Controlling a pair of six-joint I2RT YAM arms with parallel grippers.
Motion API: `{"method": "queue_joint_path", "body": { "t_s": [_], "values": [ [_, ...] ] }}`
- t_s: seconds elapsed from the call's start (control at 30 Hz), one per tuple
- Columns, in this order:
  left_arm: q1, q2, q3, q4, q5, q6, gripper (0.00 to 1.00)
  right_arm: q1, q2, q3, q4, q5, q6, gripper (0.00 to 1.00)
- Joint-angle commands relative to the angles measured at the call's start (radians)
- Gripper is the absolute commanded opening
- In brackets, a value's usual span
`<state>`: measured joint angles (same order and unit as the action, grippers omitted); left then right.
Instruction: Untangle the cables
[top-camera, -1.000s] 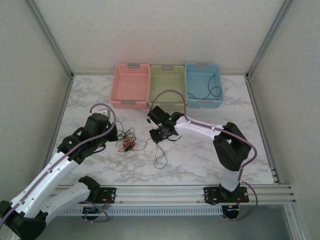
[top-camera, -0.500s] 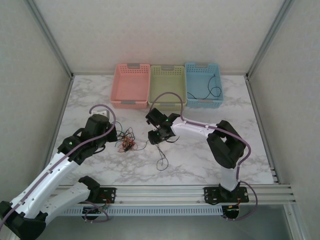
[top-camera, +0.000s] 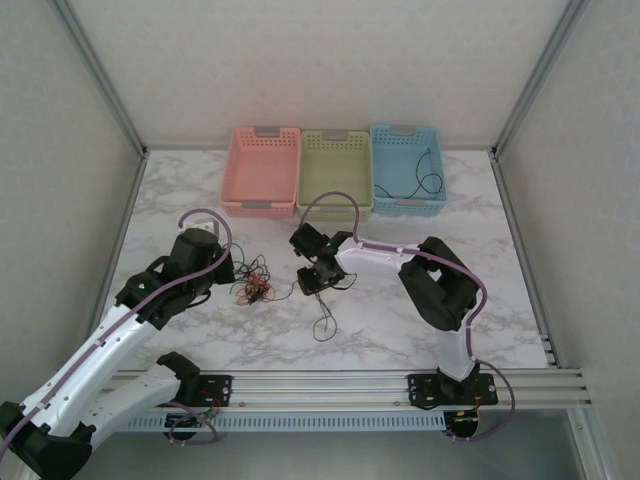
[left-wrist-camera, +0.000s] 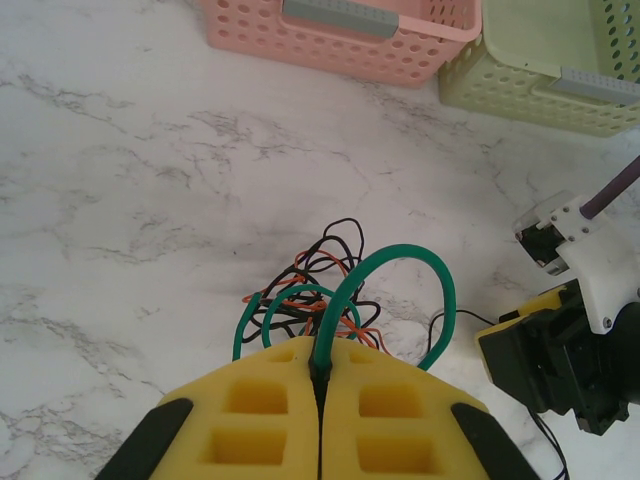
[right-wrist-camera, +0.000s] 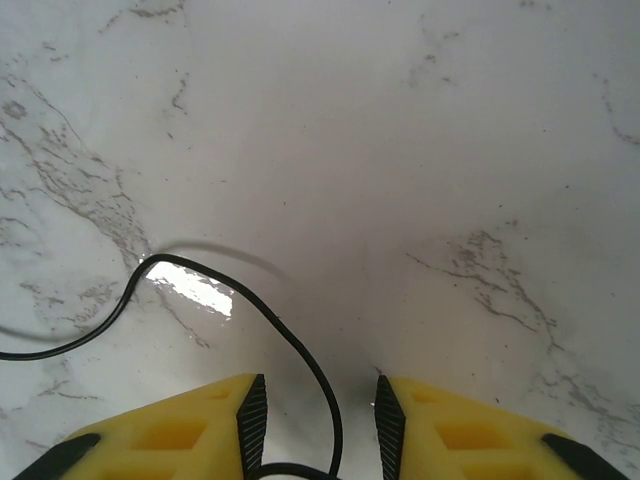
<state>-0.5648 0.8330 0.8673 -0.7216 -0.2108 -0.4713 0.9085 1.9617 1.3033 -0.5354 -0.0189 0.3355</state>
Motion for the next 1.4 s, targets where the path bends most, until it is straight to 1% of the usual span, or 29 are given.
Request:
{"method": "queue_joint_path", "body": {
  "t_s": [0.0,0.1,0.23,0.3,0.37,0.4,0.53,0.6,0.67,0.77,0.9,1.03,1.13,1.2,1.37],
  "values": [
    [0.009,0.0,-0.008,0.015,-0.018,-0.01,0.0,0.015,0.025,-0.01,-0.028,0.025,0.007,0.34],
    [0.009,0.002,-0.007,0.016,-0.016,-0.009,0.0,0.015,0.027,-0.007,-0.03,0.02,0.005,0.29],
    [0.009,0.004,-0.006,0.015,-0.015,-0.009,0.0,0.016,0.027,-0.002,-0.034,0.015,0.005,0.19],
    [0.009,0.008,-0.005,0.016,-0.012,-0.01,0.0,0.016,0.015,-0.002,-0.034,0.016,0.002,0.11],
    [0.009,0.01,-0.005,0.015,-0.012,-0.009,0.0,0.015,-0.01,-0.001,-0.035,0.029,0.002,0.05],
    [0.008,0.01,-0.004,0.011,-0.022,-0.011,0.0,0.016,-0.028,-0.002,-0.037,0.043,-0.002,0.04],
    [0.009,0.043,0.011,-0.042,-0.127,-0.029,0.0,0.007,-0.119,-0.02,-0.057,0.109,-0.017,0.01],
    [0.011,0.053,0.017,-0.054,-0.148,-0.036,0.0,-0.01,-0.168,-0.048,-0.065,0.157,-0.01,0.0],
    [0.014,0.058,0.018,-0.068,-0.175,-0.047,0.0,-0.049,-0.233,-0.093,-0.06,0.18,0.004,0.0],
    [0.027,0.07,0.02,-0.085,-0.193,-0.053,0.0,-0.153,-0.334,-0.177,-0.03,0.124,0.033,0.0],
    [0.041,0.058,0.025,-0.097,-0.201,-0.062,0.0,-0.34,-0.473,-0.313,0.021,0.053,0.07,0.0],
    [0.055,0.021,0.029,-0.12,-0.213,-0.061,0.0,-0.523,-0.548,-0.392,0.016,0.002,0.068,0.0],
    [0.059,0.008,0.033,-0.128,-0.212,-0.061,0.0,-0.628,-0.594,-0.439,0.028,-0.026,0.079,0.0],
    [0.059,-0.001,0.027,-0.116,-0.195,-0.059,0.0,-0.654,-0.609,-0.452,0.052,-0.065,0.09,0.0],
    [0.059,-0.012,0.01,-0.081,-0.135,-0.052,0.0,-0.656,-0.659,-0.426,0.074,-0.144,0.106,0.0]
  ]
}}
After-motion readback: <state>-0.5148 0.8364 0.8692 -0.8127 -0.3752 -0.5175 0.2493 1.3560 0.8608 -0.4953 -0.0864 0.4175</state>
